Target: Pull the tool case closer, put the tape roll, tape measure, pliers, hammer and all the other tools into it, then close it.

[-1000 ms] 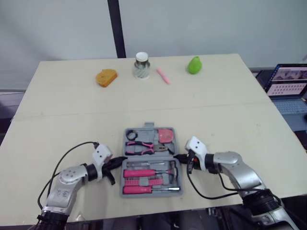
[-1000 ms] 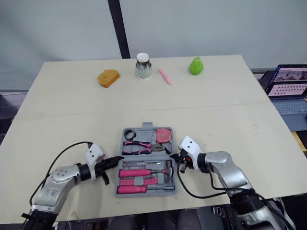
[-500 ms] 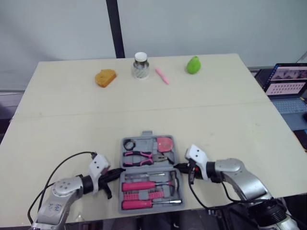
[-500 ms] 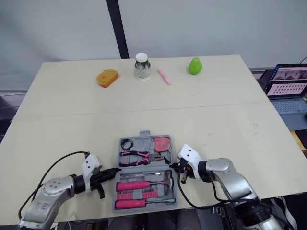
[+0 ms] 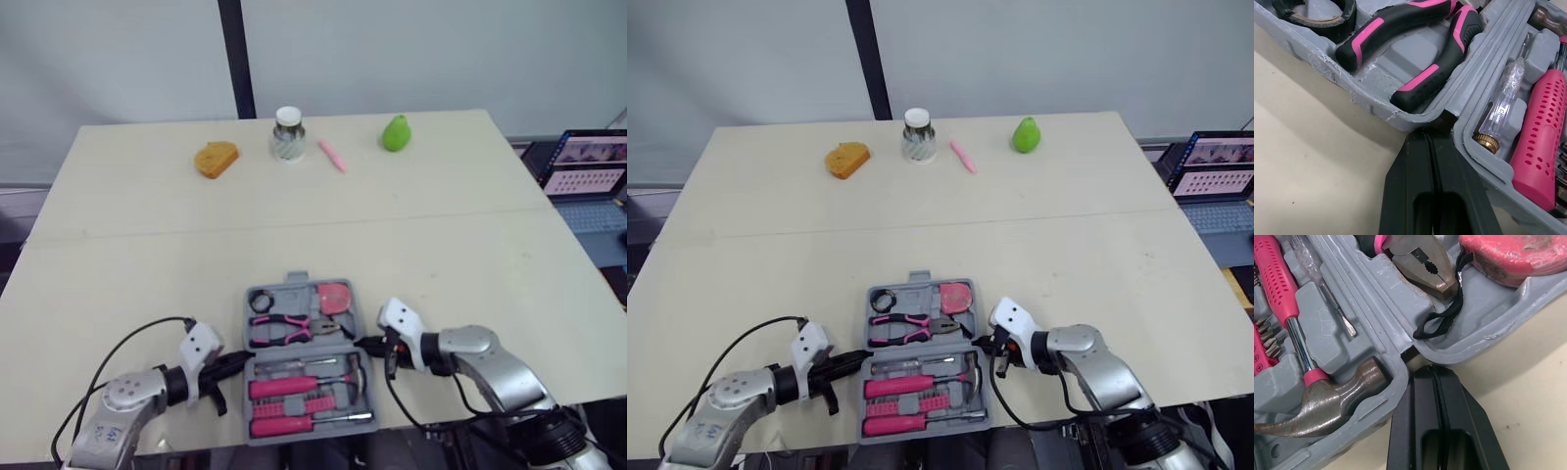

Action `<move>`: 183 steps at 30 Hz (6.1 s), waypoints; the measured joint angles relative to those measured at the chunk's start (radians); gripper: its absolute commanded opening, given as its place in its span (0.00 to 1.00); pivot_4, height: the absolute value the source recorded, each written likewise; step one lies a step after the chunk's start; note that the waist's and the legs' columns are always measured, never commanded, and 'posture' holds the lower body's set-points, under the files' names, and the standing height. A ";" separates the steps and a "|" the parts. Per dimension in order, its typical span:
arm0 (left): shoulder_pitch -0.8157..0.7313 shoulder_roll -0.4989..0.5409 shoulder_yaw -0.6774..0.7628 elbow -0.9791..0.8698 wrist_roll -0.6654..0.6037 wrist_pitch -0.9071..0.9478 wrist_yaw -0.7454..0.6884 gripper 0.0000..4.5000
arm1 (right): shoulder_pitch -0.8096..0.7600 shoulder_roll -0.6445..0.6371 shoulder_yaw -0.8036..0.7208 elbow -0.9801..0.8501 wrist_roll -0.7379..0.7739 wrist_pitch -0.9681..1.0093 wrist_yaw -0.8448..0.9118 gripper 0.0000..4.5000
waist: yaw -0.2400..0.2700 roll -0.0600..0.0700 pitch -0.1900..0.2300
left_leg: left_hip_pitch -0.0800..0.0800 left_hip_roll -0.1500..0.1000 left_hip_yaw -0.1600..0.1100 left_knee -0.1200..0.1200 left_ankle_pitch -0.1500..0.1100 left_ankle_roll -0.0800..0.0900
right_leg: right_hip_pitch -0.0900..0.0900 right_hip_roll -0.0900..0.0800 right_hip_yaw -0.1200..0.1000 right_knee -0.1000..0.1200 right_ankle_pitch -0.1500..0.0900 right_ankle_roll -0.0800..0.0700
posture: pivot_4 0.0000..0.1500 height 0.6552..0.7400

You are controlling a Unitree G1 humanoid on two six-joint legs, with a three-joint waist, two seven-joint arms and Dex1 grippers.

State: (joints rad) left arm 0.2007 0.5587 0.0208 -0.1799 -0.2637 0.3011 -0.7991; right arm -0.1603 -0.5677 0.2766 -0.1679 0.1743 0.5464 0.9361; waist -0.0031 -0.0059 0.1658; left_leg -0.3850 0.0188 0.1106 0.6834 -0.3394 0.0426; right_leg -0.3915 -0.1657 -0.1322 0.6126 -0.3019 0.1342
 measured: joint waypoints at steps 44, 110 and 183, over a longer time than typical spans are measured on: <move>0.123 0.115 0.193 -0.154 -0.156 0.046 -0.074 0.00 | -0.190 -0.062 -0.183 0.178 0.235 0.210 0.079 1.00 | -0.003 0.005 0.003 | 0.000 0.001 0.000 0.000 0.000 0.000 | 0.000 -0.001 0.000 0.000 0.000 0.000 | 1.00 1.00; 0.173 0.131 -0.064 -0.252 -0.018 0.040 -0.053 0.00 | -0.422 0.087 -0.162 0.484 0.213 0.284 0.015 1.00 | 0.001 0.018 0.011 | -0.003 -0.012 -0.030 -0.006 0.012 0.001 | 0.017 -0.009 -0.027 -0.008 0.000 0.000 | 1.00 1.00; 0.124 0.209 0.364 -0.241 -0.276 0.202 -0.078 0.00 | -0.289 -0.117 -0.158 -0.132 0.674 0.635 0.225 1.00 | 0.002 0.016 0.014 | -0.003 -0.003 -0.022 -0.005 0.005 -0.002 | 0.013 -0.003 -0.022 -0.011 0.000 -0.001 | 1.00 1.00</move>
State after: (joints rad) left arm 0.3252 0.7681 0.3851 -0.4209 -0.5398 0.5035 -0.8772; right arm -0.4490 -0.6847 0.1184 -0.2998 0.8482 1.1819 1.1613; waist -0.0011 0.0101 0.1802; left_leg -0.3877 0.0161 0.0890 0.6787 -0.3349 0.0401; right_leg -0.3784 -0.1687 -0.1545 0.6014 -0.3020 0.1329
